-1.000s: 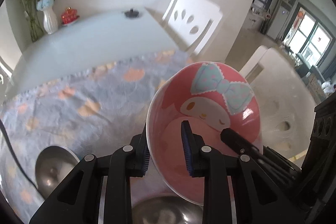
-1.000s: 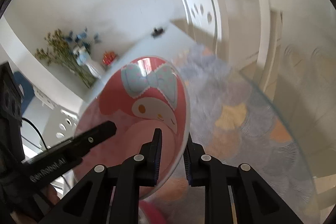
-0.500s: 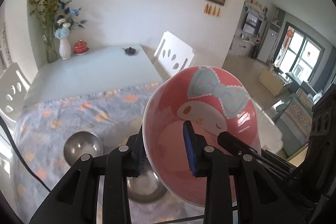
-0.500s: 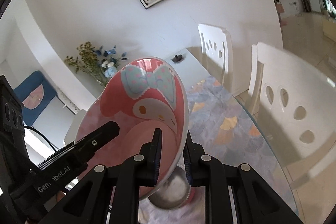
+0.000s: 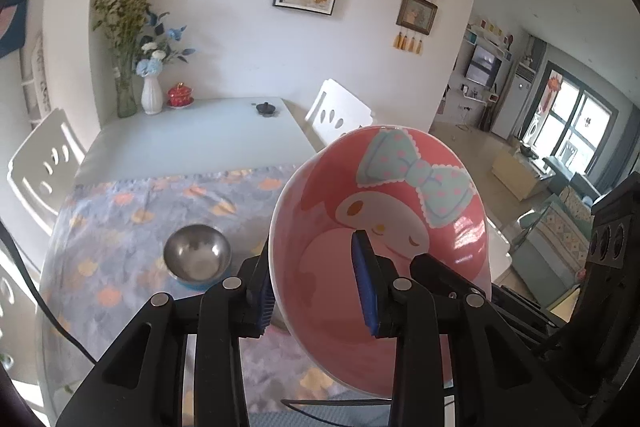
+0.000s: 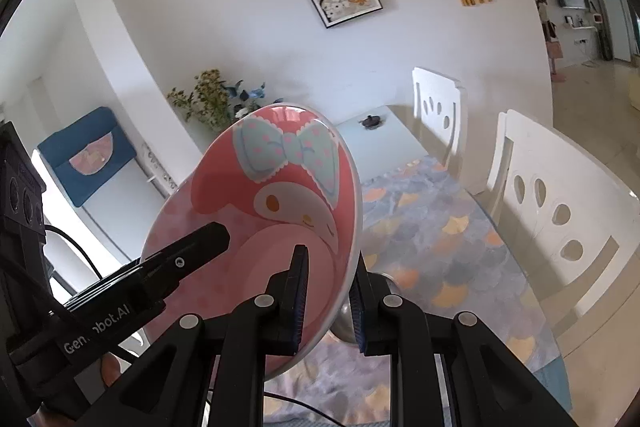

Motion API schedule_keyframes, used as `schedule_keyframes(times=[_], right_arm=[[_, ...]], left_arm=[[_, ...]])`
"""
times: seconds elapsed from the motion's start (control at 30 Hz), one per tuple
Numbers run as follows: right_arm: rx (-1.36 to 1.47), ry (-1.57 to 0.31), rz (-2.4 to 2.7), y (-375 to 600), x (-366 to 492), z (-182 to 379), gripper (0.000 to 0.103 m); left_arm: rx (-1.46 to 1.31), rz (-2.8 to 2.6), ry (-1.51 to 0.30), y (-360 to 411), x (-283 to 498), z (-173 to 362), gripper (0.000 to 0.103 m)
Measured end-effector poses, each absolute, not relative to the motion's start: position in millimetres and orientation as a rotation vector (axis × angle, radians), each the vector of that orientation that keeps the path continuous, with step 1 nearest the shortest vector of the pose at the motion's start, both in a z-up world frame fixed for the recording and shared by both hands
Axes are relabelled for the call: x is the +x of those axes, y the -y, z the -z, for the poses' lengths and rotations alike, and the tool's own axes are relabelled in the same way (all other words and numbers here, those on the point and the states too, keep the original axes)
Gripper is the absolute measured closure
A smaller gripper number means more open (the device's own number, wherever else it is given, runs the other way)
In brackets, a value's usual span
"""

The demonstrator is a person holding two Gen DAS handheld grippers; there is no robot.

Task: Organize plates and bowls
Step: 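Lift and carry the pink bowl with both grippers toward the plate stack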

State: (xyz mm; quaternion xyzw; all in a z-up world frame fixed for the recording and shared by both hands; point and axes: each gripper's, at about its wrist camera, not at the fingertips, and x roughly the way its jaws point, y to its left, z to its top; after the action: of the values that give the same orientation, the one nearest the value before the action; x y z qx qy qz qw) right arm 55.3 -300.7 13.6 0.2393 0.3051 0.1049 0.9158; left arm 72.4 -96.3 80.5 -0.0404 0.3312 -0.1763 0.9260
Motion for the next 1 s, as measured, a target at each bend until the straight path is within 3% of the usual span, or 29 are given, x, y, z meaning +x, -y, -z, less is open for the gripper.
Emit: schedule_keyframes(times=[0.67,1.0], right_arm=[[0.423,-0.563,-0.231,257.3,-37.8,-46.4,0.085],[0.382,-0.649,-0.395,263.7,-92.1,-19.9,0.084]], left_arm=[[-0.062,0.354,-0.627,61.9,-25.2,-89.3,0.073],[-0.148,0.189,-0.658,73.4,-95.5,-58.9,0.071]])
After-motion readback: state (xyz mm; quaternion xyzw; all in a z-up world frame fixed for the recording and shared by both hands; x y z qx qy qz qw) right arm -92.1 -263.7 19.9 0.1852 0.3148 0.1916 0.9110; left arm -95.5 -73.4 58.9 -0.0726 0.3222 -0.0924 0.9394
